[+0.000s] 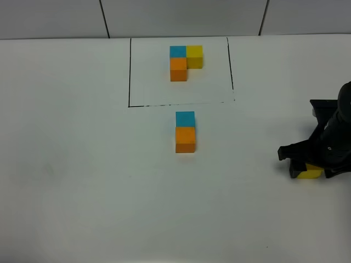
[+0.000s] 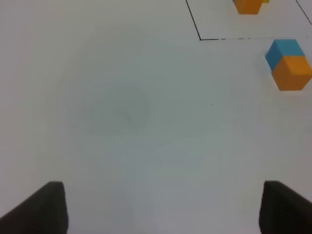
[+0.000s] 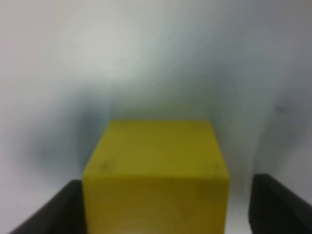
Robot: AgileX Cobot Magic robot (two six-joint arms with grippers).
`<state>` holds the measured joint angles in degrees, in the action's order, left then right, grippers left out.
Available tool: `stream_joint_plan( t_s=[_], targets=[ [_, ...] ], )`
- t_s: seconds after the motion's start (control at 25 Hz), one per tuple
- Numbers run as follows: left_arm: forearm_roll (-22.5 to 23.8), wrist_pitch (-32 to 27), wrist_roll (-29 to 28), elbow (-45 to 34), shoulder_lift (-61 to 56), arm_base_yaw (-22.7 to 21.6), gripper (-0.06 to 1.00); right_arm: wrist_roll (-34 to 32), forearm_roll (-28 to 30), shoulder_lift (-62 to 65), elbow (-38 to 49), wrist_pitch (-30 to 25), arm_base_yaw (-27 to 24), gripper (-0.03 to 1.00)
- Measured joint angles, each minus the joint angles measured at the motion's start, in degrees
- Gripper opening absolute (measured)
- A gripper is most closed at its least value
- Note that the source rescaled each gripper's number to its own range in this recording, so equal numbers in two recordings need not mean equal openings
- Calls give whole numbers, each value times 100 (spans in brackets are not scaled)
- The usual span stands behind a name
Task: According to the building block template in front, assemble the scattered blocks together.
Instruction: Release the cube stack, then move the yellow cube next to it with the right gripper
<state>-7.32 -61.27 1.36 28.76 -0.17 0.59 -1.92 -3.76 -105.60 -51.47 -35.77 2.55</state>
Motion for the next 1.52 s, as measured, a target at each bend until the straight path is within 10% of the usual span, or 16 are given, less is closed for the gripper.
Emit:
stream_joint_plan(
  t_s=[0.12,0.44,1.0,1.52],
  targets=[
    [0,0,0,0,0,0,68,0,0,0,0,-13,0,0],
    [0,0,0,0,0,0,68,451,84,54,-425,-624,107,1],
    [0,0,0,0,0,0,68,4877,159,-563,-2592,-2462,1594,1],
    [0,0,0,0,0,0,68,5987,376,-1954,-4454,-2844,1886,1]
  ],
)
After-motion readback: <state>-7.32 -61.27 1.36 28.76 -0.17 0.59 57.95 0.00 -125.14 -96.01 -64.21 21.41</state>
